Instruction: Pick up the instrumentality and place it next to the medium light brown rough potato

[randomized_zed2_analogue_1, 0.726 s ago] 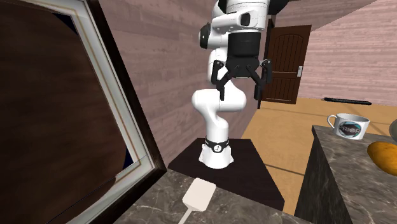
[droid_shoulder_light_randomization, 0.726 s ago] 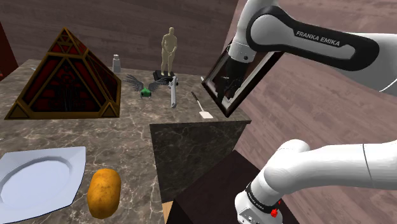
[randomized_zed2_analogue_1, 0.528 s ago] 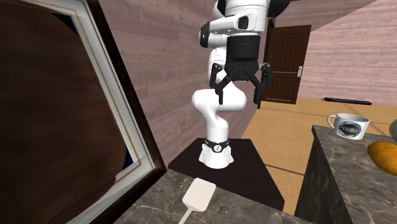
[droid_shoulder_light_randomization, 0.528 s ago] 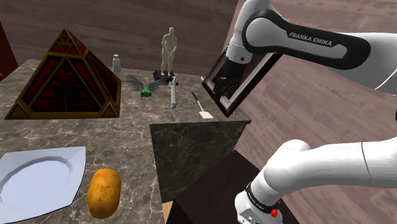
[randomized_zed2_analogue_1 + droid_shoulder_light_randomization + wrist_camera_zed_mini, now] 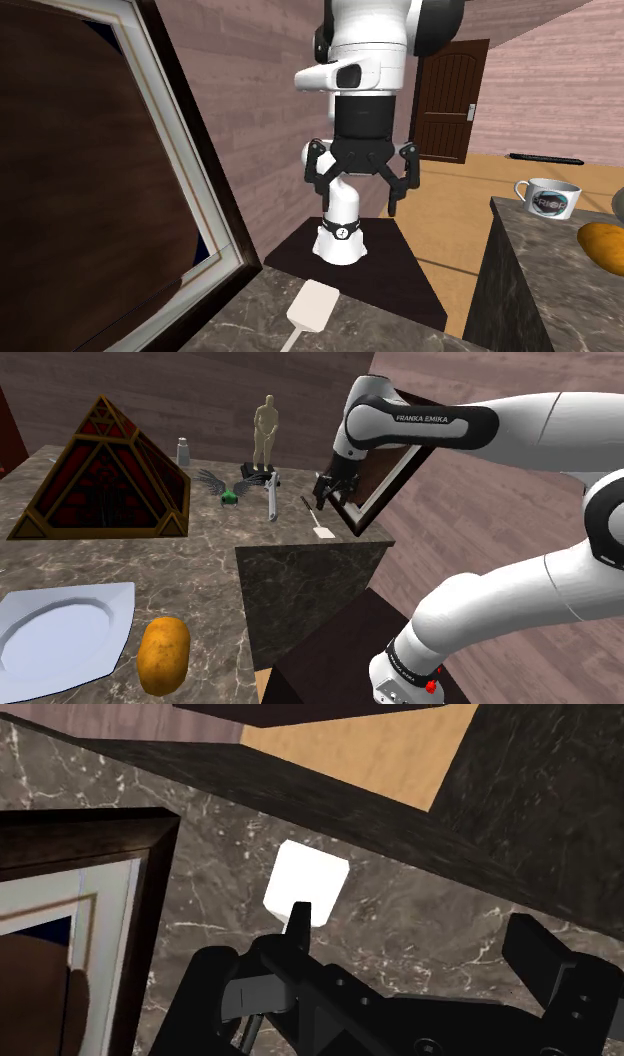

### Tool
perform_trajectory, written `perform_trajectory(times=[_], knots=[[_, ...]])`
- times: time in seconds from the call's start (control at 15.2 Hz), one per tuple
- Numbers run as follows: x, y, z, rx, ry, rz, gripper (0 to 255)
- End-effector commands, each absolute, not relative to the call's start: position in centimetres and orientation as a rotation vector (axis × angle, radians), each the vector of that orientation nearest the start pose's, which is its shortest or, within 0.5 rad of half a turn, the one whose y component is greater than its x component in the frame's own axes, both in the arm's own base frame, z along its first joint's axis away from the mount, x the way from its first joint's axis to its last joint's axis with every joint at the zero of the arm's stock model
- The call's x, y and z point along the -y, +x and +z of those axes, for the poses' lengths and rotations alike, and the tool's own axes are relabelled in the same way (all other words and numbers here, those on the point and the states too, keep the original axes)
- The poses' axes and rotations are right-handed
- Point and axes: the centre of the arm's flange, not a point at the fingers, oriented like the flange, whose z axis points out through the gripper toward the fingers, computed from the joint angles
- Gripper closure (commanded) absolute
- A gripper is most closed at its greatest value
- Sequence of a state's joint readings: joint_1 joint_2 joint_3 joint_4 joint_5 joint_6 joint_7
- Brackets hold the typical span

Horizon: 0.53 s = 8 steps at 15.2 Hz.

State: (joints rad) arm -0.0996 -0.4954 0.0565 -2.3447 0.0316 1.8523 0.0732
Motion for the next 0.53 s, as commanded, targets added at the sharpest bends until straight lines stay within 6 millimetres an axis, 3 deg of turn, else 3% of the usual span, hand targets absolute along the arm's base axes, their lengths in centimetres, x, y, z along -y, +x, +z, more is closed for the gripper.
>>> perform_trajectory(times=[0.0,0.46], knots=[[2.7,42.0,50.3,-0.277,-3.128,-0.020,0],[7.3,48.0,45.8,-0.515,-3.106,-0.066,0]])
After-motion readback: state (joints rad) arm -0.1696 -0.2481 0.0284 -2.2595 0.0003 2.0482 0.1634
